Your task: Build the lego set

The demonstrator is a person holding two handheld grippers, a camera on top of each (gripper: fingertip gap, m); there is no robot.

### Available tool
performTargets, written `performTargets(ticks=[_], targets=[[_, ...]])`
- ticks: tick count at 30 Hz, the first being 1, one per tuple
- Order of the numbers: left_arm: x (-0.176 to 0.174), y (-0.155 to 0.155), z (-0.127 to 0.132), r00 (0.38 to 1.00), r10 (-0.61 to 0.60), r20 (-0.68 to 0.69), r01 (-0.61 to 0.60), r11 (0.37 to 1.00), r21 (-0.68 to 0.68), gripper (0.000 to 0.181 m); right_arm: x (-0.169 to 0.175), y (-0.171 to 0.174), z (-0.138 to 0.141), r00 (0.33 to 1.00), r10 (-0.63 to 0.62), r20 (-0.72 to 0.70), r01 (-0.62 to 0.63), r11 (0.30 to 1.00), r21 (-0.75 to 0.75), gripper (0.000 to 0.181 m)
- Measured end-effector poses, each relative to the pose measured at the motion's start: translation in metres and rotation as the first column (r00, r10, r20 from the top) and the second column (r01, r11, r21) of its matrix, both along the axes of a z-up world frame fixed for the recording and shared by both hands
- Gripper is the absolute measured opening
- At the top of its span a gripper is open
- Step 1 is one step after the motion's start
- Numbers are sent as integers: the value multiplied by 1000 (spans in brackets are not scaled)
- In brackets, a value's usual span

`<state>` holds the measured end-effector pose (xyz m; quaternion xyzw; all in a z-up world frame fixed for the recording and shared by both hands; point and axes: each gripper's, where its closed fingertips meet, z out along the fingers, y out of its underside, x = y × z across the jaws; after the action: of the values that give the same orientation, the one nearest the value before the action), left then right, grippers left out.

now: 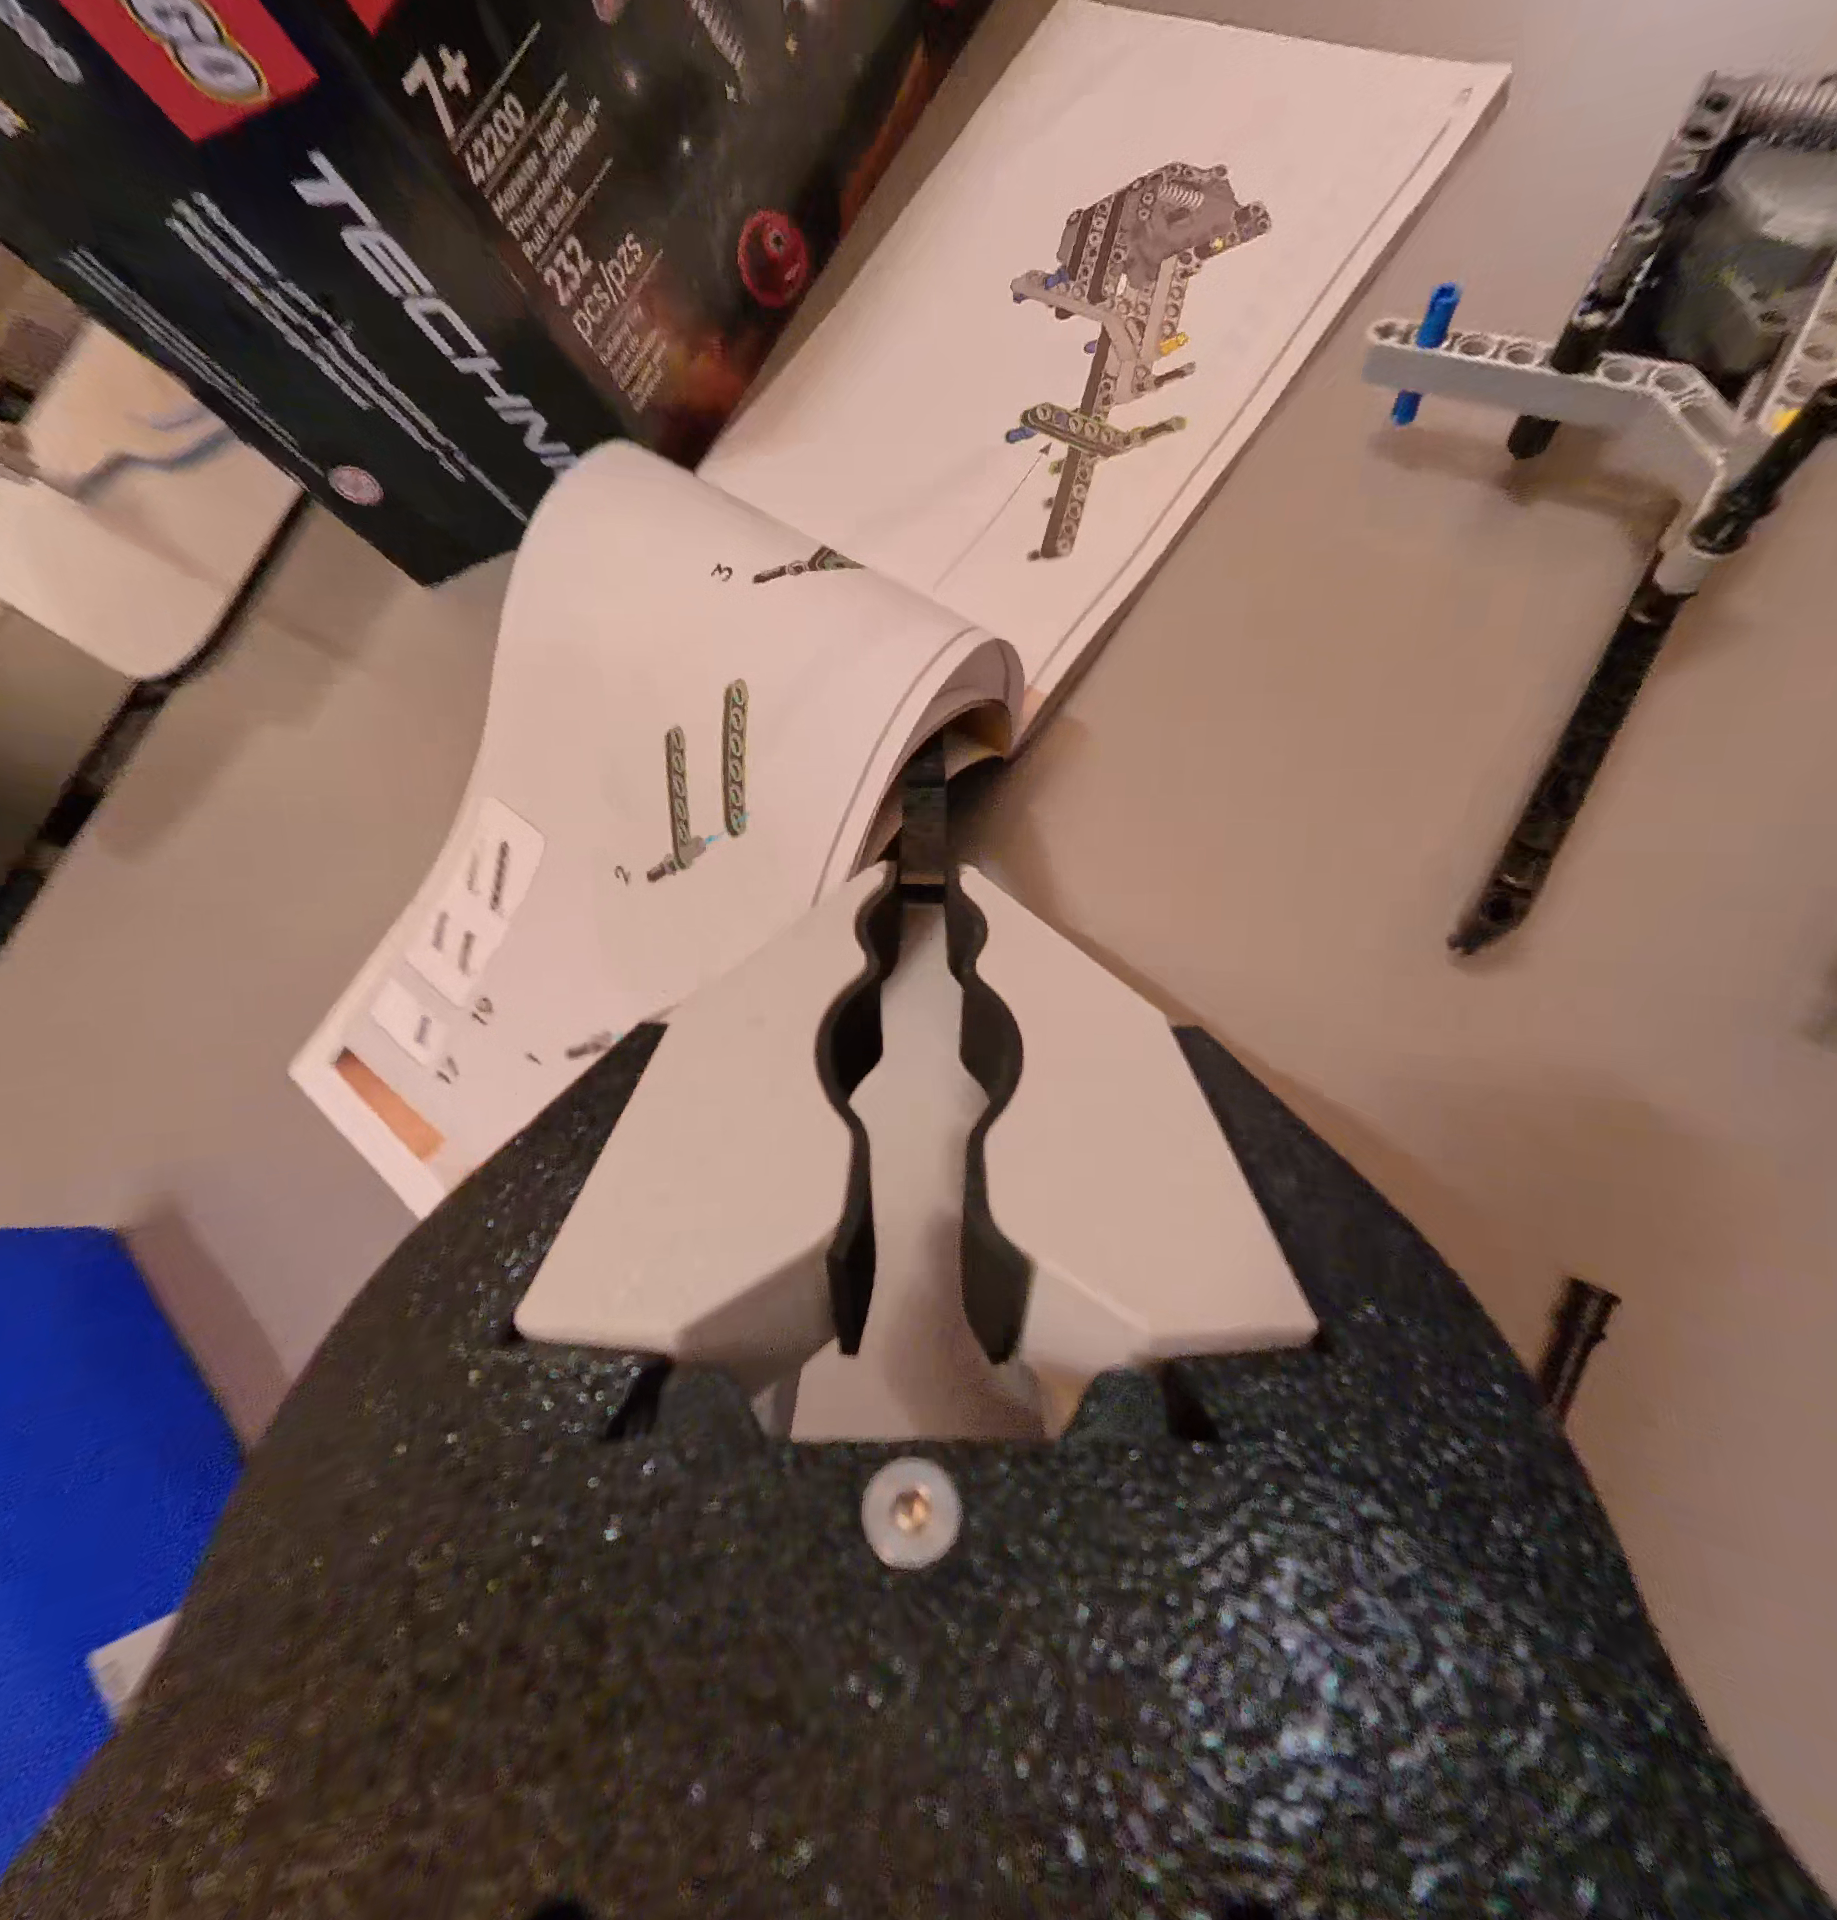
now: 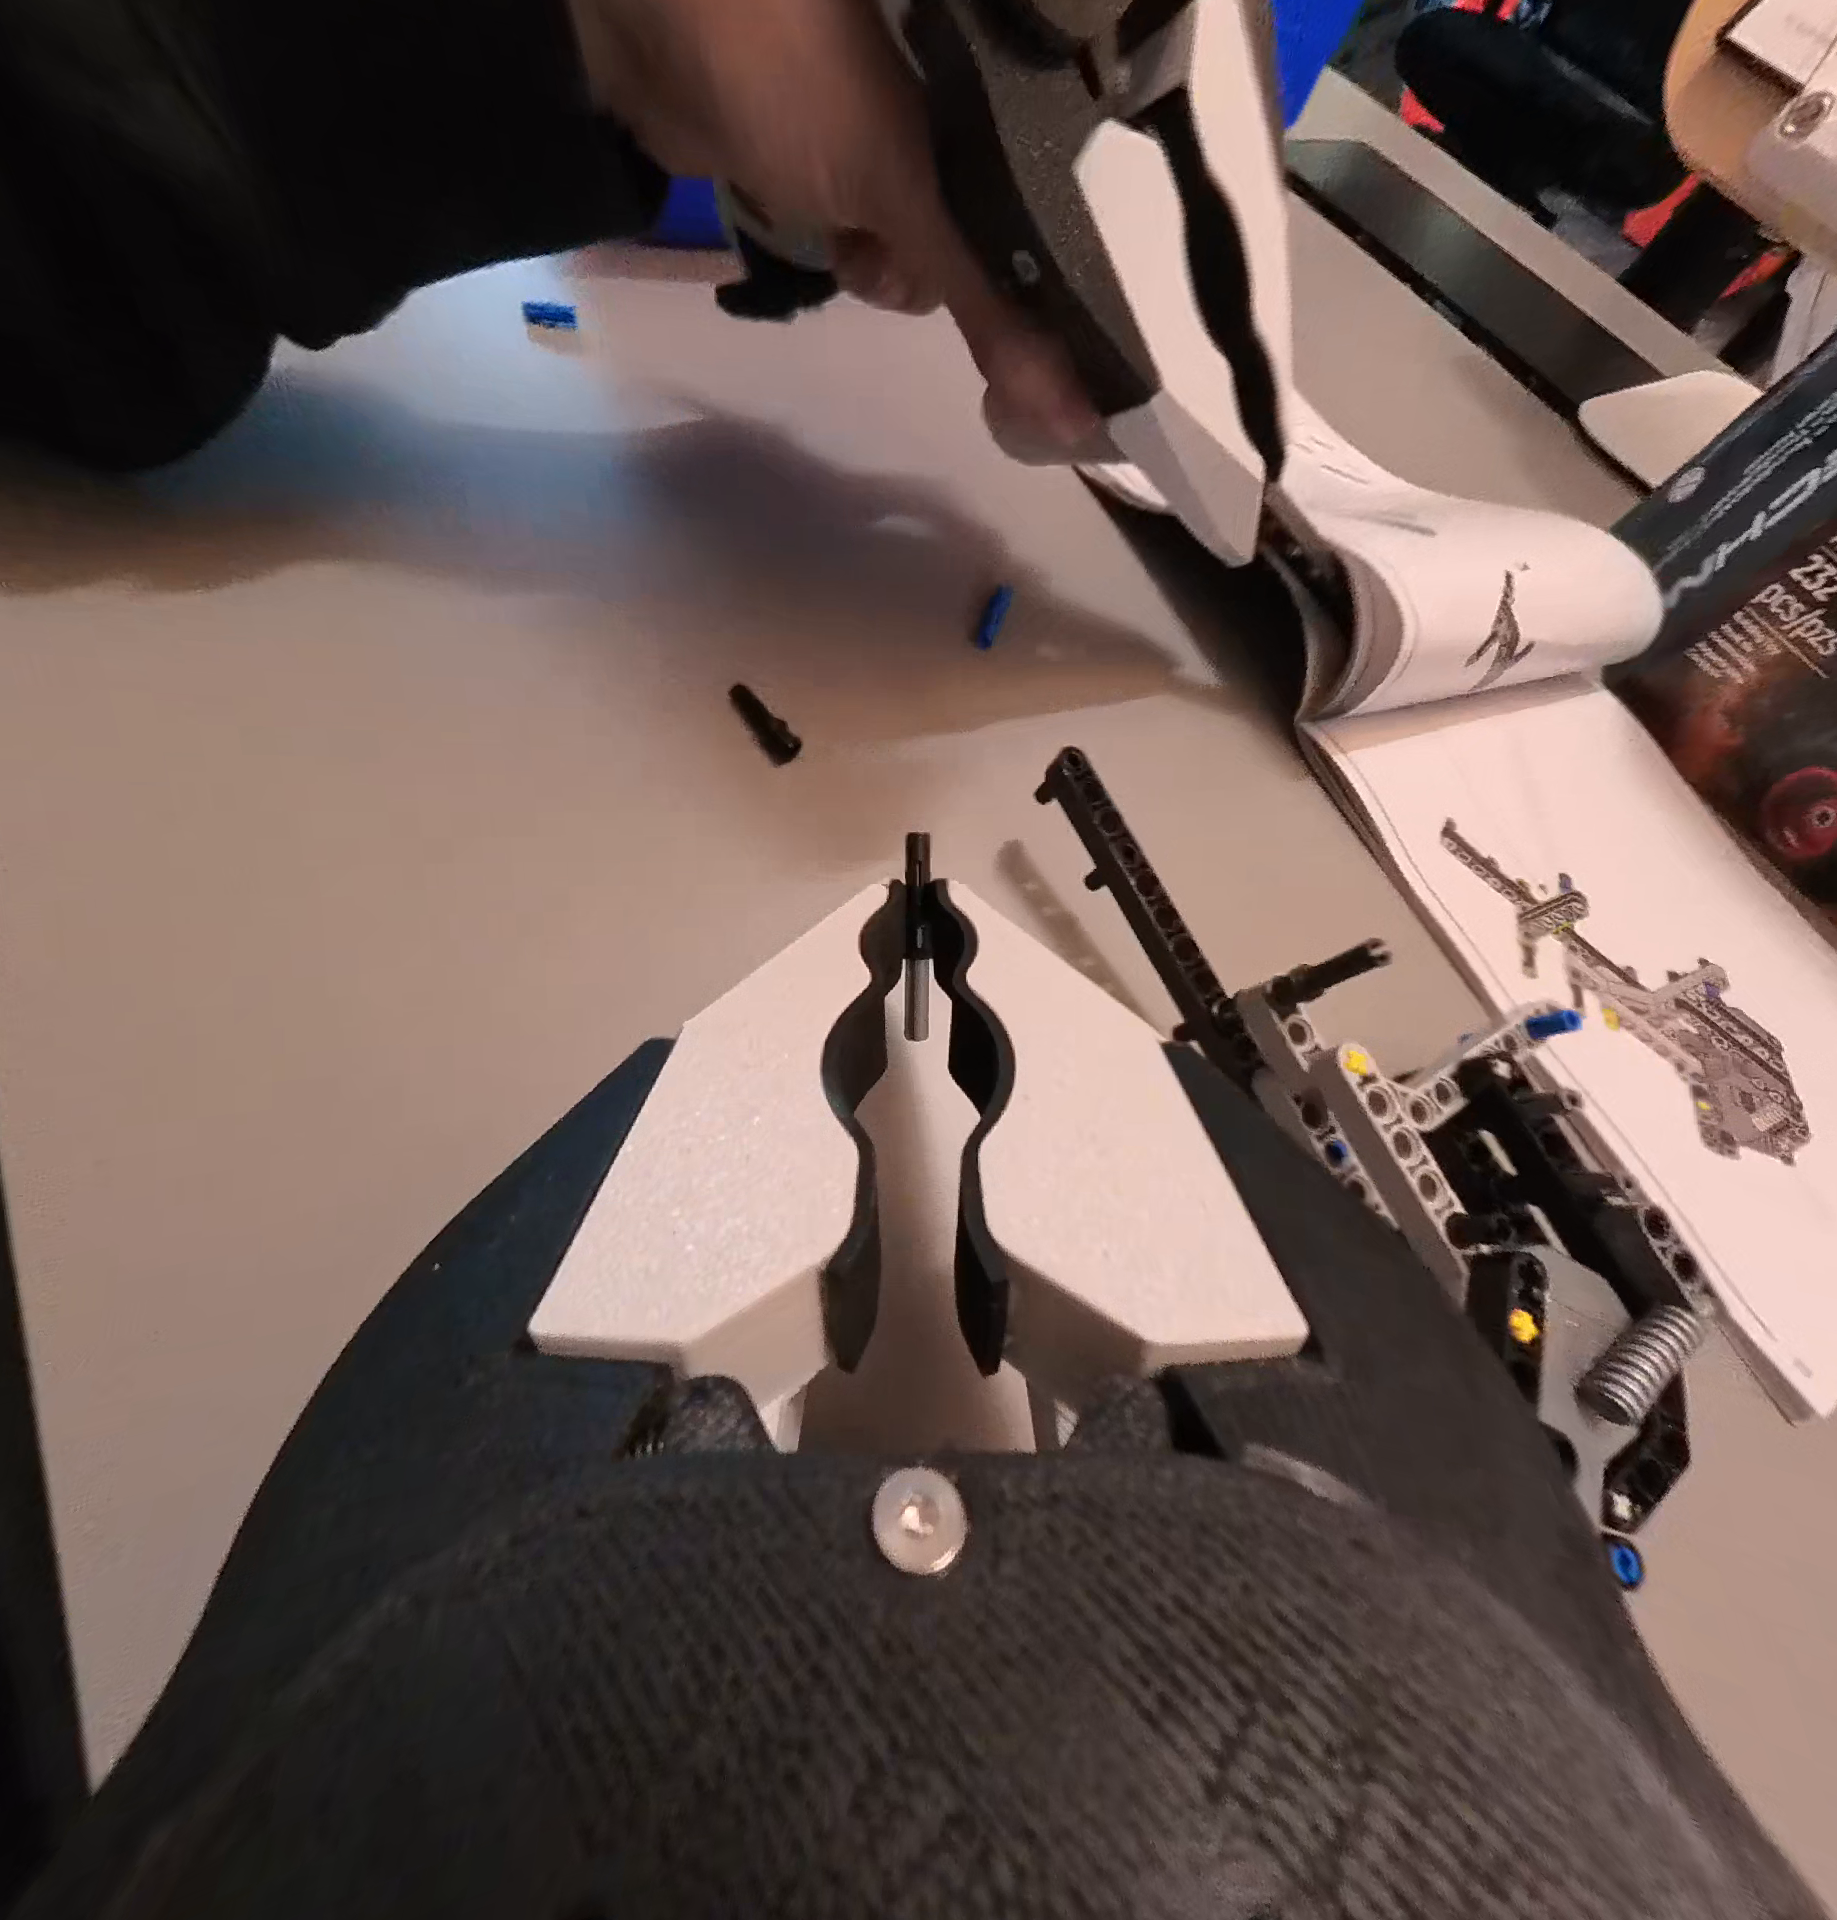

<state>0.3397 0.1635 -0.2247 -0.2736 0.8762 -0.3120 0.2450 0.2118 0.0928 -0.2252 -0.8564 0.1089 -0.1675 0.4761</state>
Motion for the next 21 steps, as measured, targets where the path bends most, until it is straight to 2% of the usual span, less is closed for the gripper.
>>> performTargets(ticks=[1,5,8,11,15,21], targets=[[-3,1,-3,1000,-4,-31,4,1000,-18,6,3,-1,0,1000,-9,-3,9,1000,3,2],[-29,18,-9,996,-34,-88,35,999,4,6,11,-5,-3,999,-30,-17,30,999,-13,2],[-64,17,-5,985,-103,-135,96,994,-60,6,8,-1,-6,999,3,-52,-4,1000,-23,2],[-94,23,-3,980,-127,-155,118,991,-65,5,2,1,-19,994,51,-94,-60,994,-93,2],[-115,34,-8,985,-50,-166,34,994,-102,5,7,3,-26,997,36,-69,-46,988,-148,2],[-127,47,-32,977,-24,-211,15,999,-41,9,8,7,-30,998,40,-49,-48,983,-180,5]])
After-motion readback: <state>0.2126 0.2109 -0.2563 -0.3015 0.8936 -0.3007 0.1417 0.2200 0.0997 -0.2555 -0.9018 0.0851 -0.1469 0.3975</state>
